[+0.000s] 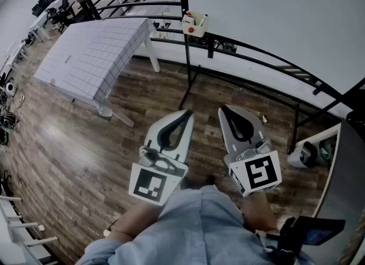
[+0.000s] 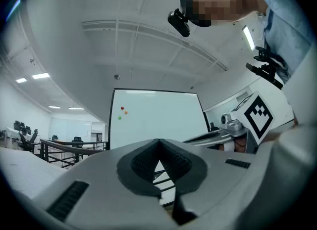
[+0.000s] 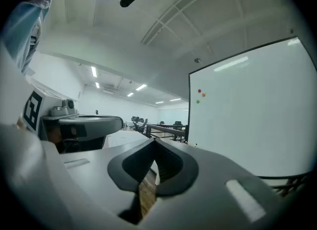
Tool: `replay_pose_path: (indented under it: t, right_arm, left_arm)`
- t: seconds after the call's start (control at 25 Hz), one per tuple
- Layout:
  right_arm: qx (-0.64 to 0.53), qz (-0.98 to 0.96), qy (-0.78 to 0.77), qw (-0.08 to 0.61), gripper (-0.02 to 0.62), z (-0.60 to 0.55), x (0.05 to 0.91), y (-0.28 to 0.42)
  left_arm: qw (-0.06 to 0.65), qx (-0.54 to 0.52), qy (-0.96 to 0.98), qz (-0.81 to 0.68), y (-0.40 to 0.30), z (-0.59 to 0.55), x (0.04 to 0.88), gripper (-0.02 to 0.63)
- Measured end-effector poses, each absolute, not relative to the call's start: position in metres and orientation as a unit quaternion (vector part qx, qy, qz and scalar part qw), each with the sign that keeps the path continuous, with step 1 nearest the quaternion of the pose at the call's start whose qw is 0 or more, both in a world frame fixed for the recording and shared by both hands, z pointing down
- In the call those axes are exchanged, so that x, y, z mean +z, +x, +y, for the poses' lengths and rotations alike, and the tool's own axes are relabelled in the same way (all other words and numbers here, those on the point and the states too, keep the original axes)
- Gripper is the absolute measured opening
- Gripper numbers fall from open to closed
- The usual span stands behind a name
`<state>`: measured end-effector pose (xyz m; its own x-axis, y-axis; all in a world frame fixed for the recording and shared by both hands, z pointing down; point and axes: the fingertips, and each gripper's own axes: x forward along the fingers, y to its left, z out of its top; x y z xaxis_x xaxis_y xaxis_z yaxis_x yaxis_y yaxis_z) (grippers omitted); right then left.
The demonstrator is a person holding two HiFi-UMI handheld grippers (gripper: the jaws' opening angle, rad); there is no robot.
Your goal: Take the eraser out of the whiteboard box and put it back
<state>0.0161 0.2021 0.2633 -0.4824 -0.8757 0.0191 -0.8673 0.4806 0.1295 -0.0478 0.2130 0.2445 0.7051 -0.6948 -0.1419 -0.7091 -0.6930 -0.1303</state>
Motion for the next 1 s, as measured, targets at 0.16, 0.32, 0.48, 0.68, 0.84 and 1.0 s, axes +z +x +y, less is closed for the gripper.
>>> replay_pose_path:
  t: [0.16, 0.32, 0.48, 0.68, 0.84, 1.0]
  right_arm:
    - [-0.050, -0.861, 0.505, 0.039, 0.000, 0.206, 0.263, 0.020]
    - [-0.050, -0.861, 0.504, 0.036, 0.000, 0.207, 0.263, 0.029]
    - [-0.042, -0.864, 0.501, 0.023, 0.002, 0.207, 0.260, 0.037]
    - [-0.037, -0.870, 0.491, 0.021, 0.002, 0.206, 0.265, 0.046]
    - [-0.031, -0.877, 0.479, 0.023, 0.002, 0.205, 0.270, 0.056]
    - [-0.026, -0.881, 0.471, 0.022, 0.002, 0.201, 0.274, 0.068]
  left_arm:
    - [0.087, 0.040, -0.918, 0.384, -0.043, 0.216, 0.245, -0.002]
    - [0.087, 0.037, -0.918, 0.385, -0.035, 0.218, 0.246, -0.002]
    - [0.088, 0.035, -0.917, 0.388, -0.028, 0.218, 0.244, -0.002]
    - [0.090, 0.026, -0.914, 0.394, -0.018, 0.217, 0.247, -0.002]
    - [0.094, 0.021, -0.912, 0.400, -0.005, 0.215, 0.248, -0.002]
    - [0.100, 0.015, -0.907, 0.408, 0.002, 0.212, 0.250, -0.002]
